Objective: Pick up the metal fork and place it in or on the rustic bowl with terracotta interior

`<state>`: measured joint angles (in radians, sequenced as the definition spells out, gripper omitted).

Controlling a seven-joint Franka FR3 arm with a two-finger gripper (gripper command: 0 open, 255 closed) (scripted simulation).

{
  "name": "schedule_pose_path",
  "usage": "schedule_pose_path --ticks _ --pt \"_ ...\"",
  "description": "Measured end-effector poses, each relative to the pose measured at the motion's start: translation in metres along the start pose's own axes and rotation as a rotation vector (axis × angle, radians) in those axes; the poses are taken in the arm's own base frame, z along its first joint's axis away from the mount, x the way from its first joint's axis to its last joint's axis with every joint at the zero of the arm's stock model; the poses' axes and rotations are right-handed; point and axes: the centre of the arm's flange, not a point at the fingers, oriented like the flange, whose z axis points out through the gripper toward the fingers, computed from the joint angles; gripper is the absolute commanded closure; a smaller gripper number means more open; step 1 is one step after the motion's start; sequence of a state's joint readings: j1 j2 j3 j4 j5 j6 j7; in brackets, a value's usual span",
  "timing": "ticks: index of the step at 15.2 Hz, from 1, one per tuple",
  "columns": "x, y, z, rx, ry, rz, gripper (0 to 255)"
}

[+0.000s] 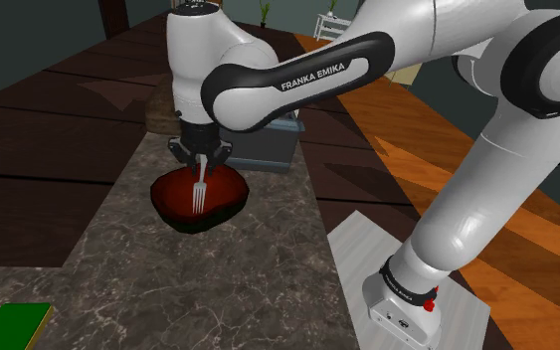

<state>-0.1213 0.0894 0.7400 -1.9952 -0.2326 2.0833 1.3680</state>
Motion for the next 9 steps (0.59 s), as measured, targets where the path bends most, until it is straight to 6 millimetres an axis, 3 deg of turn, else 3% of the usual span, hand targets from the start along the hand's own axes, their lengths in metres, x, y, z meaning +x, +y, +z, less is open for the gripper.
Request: schedule_pose_path --ticks 3,9 --pt "-0.002 0.000 0.015 0.000 0.000 0.000 255" --pt "-0.003 0.000 0.016 0.004 0.003 0.000 255"
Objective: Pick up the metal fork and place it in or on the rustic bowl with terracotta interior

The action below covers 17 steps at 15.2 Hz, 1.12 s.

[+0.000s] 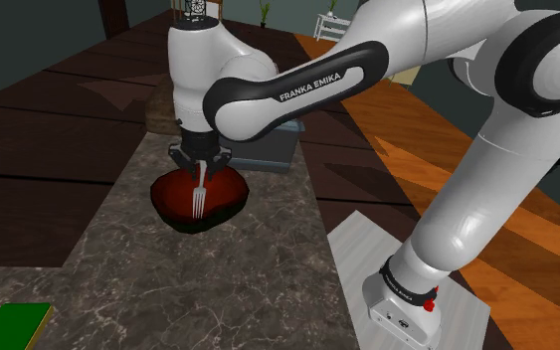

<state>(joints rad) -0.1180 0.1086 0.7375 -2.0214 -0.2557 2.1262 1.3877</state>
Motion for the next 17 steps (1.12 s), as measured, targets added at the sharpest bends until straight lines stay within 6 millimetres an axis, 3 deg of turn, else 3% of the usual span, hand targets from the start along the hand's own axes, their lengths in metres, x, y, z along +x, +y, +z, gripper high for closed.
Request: schedule_pose_path --ticks 1,7,11,17 --pt "0.000 0.000 0.000 0.000 0.000 0.000 0" --pt "-0.001 0.000 0.002 -0.004 -0.003 0.000 0" --pt "0.001 -0.001 -0.036 -0.003 -0.002 0.000 0" --pt "0.000 0.000 -0.047 -0.004 -0.003 0.000 0"
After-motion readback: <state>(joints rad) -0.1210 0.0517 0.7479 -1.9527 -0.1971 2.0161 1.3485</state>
